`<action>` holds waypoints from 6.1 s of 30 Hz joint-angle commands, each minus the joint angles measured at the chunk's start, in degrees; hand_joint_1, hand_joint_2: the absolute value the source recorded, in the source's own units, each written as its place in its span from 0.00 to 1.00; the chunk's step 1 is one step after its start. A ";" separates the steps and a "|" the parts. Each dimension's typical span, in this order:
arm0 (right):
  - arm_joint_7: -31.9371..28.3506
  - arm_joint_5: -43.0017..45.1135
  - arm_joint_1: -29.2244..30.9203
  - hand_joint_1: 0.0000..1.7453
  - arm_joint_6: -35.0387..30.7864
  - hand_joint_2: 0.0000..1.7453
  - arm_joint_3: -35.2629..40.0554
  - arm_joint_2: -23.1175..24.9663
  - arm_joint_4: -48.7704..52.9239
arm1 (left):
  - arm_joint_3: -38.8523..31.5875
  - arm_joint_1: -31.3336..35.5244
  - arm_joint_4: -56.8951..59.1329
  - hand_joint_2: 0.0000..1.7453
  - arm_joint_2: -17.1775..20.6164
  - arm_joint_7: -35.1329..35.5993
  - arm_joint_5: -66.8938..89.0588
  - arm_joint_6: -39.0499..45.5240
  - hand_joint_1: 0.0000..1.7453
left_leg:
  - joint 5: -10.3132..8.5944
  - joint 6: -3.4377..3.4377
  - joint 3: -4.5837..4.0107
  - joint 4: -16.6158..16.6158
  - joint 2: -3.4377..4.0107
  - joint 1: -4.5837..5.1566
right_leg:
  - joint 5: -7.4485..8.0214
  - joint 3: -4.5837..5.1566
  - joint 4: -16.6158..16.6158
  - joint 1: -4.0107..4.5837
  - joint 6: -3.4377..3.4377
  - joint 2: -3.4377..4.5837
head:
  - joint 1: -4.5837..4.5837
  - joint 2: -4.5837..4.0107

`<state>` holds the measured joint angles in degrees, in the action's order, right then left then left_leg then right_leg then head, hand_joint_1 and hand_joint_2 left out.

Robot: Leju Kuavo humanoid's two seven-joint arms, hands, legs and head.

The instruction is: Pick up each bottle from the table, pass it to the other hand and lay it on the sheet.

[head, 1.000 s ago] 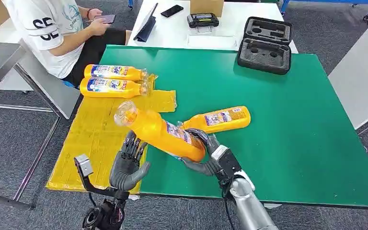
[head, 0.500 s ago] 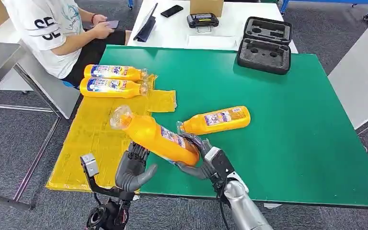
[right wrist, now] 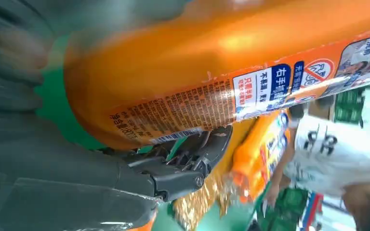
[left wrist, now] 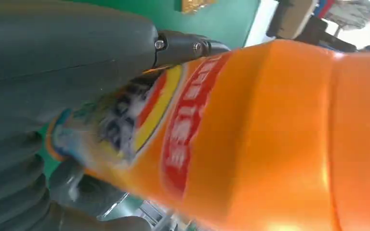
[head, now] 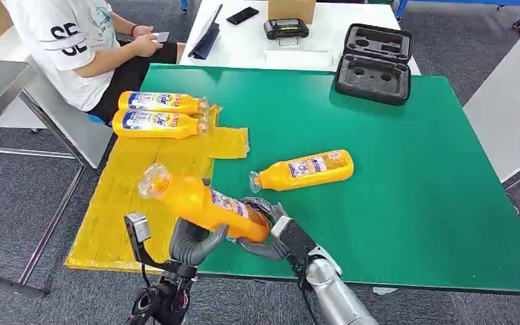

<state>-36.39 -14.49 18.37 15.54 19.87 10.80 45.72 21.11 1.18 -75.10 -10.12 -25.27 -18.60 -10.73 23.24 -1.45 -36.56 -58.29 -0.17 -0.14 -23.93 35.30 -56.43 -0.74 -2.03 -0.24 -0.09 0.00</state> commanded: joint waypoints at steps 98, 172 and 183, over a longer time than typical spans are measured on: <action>2.25 10.09 -8.97 0.00 3.39 1.00 -13.66 -3.87 24.44 | 17.69 39.58 21.05 1.00 30.16 11.11 67.24 -3.79 1.00 | -0.08 0.24 0.21 -0.04 -0.06 -0.13 | -0.08 -0.21 -0.07 0.12 0.11 -0.08 | -0.02 0.00; -0.05 9.96 -1.06 0.00 3.48 1.00 -6.52 -3.61 8.34 | 29.65 44.94 43.03 1.00 29.25 7.17 67.33 -10.70 0.00 | -0.08 0.22 0.45 0.07 0.11 -0.10 | -0.01 -0.42 -0.01 0.11 0.09 0.13 | -0.02 0.00; 0.10 10.53 -1.26 0.00 3.20 1.00 -6.49 -4.16 8.08 | 30.07 46.70 42.93 0.00 27.99 6.06 65.44 -11.59 0.00 | -0.09 0.22 0.43 0.03 -0.04 -0.13 | -0.05 -0.44 -0.02 0.13 0.08 -0.01 | -0.02 0.00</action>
<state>-36.35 -4.24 15.87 19.00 12.57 7.76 56.83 48.24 46.44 -33.53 18.67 -19.04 48.15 -22.69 23.05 -1.28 -36.37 -58.29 -0.18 -0.23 -23.87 35.13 -56.50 -0.66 -2.01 -0.22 -0.11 0.00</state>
